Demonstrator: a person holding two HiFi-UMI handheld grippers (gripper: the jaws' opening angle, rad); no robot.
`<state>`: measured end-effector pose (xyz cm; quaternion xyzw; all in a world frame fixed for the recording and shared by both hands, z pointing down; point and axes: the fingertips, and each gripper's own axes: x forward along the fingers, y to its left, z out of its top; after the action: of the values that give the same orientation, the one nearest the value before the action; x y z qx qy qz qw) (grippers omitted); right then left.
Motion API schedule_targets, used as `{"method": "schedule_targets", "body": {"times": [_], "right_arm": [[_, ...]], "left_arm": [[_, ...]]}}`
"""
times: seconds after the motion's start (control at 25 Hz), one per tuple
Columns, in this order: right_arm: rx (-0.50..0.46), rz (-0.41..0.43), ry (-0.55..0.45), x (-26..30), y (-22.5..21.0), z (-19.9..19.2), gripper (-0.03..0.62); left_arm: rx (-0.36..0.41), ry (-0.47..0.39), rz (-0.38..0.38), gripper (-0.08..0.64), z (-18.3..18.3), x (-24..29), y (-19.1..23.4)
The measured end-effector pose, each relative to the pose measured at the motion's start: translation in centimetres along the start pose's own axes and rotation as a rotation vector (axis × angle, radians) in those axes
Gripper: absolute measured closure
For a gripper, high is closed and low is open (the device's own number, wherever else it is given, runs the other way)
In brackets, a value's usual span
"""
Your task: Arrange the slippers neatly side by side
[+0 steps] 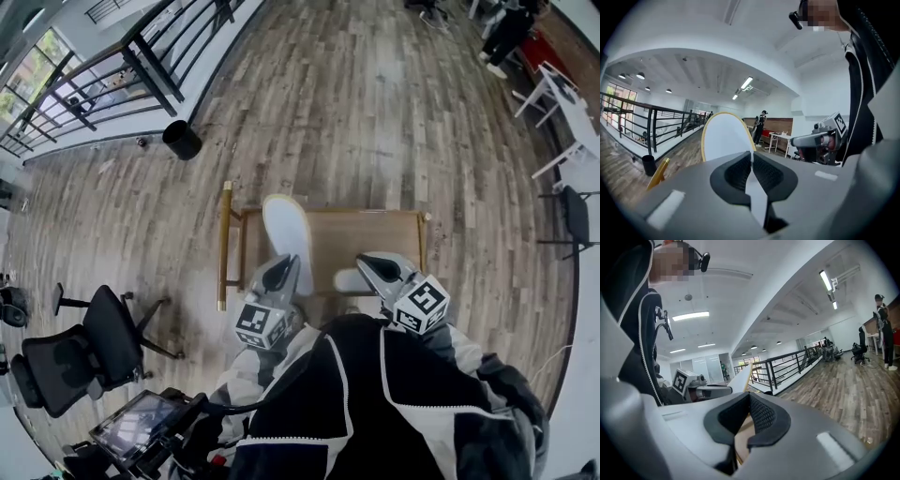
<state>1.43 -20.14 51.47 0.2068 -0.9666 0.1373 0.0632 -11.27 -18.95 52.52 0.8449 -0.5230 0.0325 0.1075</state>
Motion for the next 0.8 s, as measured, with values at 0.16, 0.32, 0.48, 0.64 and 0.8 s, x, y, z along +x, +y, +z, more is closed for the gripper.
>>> {"method": "schedule_targets", "body": {"times": [0.16,0.32,0.48,0.64,0.8], "right_arm": [[-0.006,0.033,-0.003,1.4,0.7,0.1,0.588],[-0.013,0.056,-0.006,1.9,1.0,0.0,0.588],[0.005,0.076,-0.009,2.2,1.5,0.1,0.588],[0.009,0.081,-0.002,2.3,1.7,0.2,0.588],[0.007,0.074,-0.002,2.0,1.4,0.1,0.588]], "left_arm": [[0.034,-0.067,0.000,0.529,3.1,-1.7,-1.2],[0.073,-0.095,0.003,0.529,3.4,-2.6,-2.3],[0.024,-0.071,0.016,0.529,2.7,-2.8,-2.0],[-0.003,-0.087,0.010,0.529,2.8,-2.8,-1.9],[-0.017,-0.066,0.021,0.529,2.8,-2.4,-1.7]]}}
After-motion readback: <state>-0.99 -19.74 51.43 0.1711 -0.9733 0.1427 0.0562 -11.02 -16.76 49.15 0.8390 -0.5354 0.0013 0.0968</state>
